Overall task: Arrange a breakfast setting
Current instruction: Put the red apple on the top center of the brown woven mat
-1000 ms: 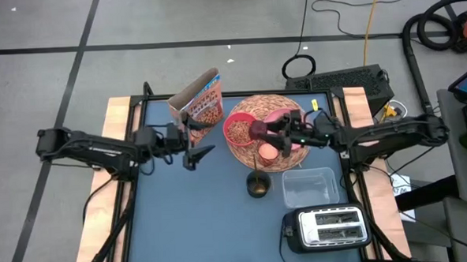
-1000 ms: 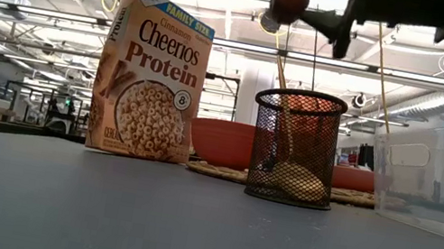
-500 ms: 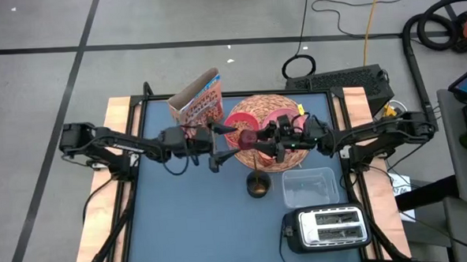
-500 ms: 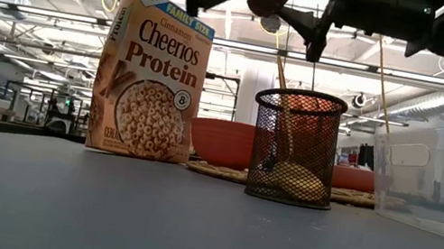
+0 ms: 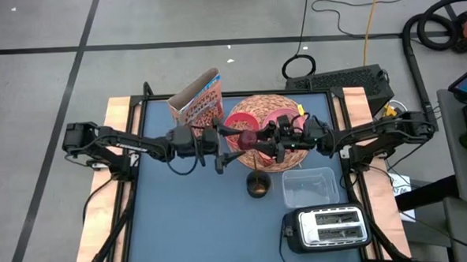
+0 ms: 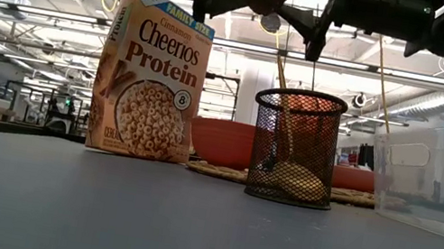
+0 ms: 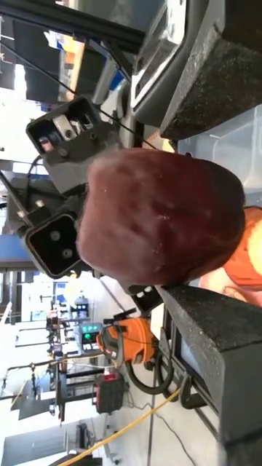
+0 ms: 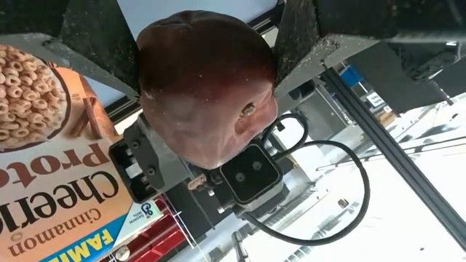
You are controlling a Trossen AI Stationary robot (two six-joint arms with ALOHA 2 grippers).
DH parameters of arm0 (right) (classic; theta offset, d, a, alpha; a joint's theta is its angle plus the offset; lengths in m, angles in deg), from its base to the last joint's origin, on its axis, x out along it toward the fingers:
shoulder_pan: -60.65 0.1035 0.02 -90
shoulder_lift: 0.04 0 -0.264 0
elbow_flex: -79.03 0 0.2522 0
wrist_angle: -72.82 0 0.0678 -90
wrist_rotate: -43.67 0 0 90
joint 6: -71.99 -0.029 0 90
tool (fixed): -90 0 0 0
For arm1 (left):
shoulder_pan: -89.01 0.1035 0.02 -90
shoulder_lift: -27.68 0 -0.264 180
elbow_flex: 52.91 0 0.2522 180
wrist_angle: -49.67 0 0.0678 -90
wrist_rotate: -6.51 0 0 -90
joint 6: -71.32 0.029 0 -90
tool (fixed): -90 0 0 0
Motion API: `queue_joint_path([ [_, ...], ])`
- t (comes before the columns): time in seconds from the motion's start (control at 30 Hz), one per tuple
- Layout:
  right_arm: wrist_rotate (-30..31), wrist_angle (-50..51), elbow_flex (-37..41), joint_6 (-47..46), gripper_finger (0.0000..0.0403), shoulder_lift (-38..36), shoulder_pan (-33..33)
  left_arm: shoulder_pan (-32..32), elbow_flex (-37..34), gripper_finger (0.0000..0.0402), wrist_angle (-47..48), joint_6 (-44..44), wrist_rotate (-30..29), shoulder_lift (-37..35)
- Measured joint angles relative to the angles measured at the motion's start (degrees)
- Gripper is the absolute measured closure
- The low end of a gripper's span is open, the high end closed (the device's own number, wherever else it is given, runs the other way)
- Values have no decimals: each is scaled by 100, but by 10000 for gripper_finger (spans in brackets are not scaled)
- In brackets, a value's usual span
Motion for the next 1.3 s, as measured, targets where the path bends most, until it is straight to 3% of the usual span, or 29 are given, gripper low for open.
queue_joint_path([
  [0.37, -2, 2, 0, 2, 129, 0, 4, 4, 0, 153, 46, 78, -5, 2],
  [0.83, 7, 4, 0, 3, 119, 0, 2, 4, 0, 159, 44, 79, -2, 2],
  [1.3, 20, 7, 0, 240, 63, 0, 2, 4, 0, 160, 37, 79, 22, 0],
])
